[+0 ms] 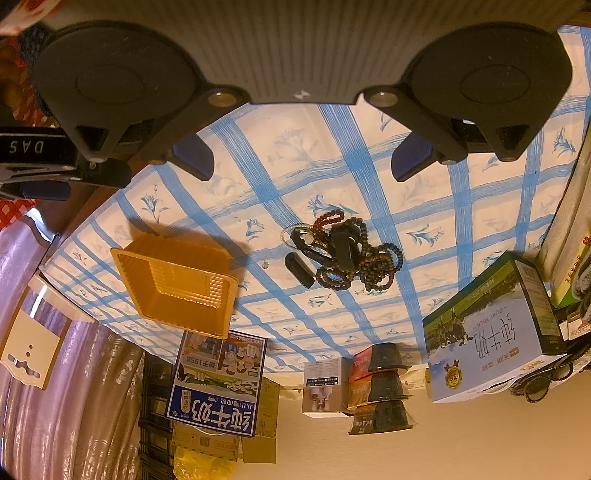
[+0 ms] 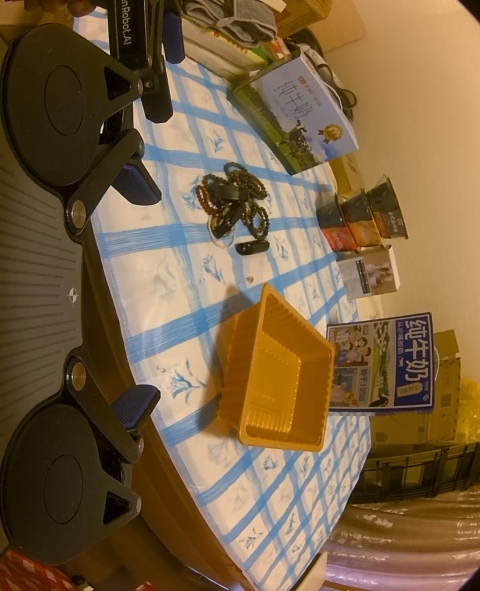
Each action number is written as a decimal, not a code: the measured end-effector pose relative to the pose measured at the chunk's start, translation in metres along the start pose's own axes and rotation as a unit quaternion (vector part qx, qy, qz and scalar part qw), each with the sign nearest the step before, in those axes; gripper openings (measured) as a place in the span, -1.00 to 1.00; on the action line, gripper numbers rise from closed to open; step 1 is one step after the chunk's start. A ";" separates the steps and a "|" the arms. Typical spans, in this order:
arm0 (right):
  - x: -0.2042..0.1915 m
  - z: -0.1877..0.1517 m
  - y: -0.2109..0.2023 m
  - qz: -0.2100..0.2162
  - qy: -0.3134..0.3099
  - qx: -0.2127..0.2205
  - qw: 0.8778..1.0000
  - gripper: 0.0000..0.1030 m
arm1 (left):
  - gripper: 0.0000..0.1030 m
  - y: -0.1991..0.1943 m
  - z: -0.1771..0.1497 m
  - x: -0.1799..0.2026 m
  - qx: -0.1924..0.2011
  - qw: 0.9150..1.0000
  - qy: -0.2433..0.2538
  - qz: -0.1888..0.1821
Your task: Organize jewelry
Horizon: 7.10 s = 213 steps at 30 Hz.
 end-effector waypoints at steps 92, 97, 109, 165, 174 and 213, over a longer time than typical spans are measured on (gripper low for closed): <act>0.156 0.020 0.173 -0.217 0.215 0.183 0.934 -0.89 | 0.84 0.182 0.060 0.022 0.029 0.998 0.053 0.015; 0.161 0.024 0.167 -0.214 0.195 0.175 0.941 -0.91 | 0.79 0.188 0.063 0.027 0.030 0.997 0.063 0.014; 0.163 0.047 0.139 -0.236 0.081 0.186 0.950 -0.91 | 0.62 0.205 0.072 0.038 0.047 0.996 0.079 0.006; 0.182 0.054 0.143 -0.202 0.071 0.190 0.958 -0.91 | -0.62 0.248 0.116 0.153 0.002 0.984 0.095 -0.153; 0.187 0.051 0.139 -0.208 0.072 0.190 0.957 -0.91 | -0.64 0.273 0.097 0.165 -0.038 0.982 0.108 -0.153; 0.209 0.032 0.122 -0.218 0.100 0.182 0.954 -0.91 | -0.54 0.292 0.082 0.074 -0.023 0.987 0.154 -0.045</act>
Point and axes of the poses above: each gripper's, at about its wrist camera, not at the fingertips, and y roughly the way its jaws point, x to its right, z to its top, the point moved 2 cm from there along y, roughly the way its jaws point, and after that the axes turned 8 degrees about -y, right-handed, at the moved point
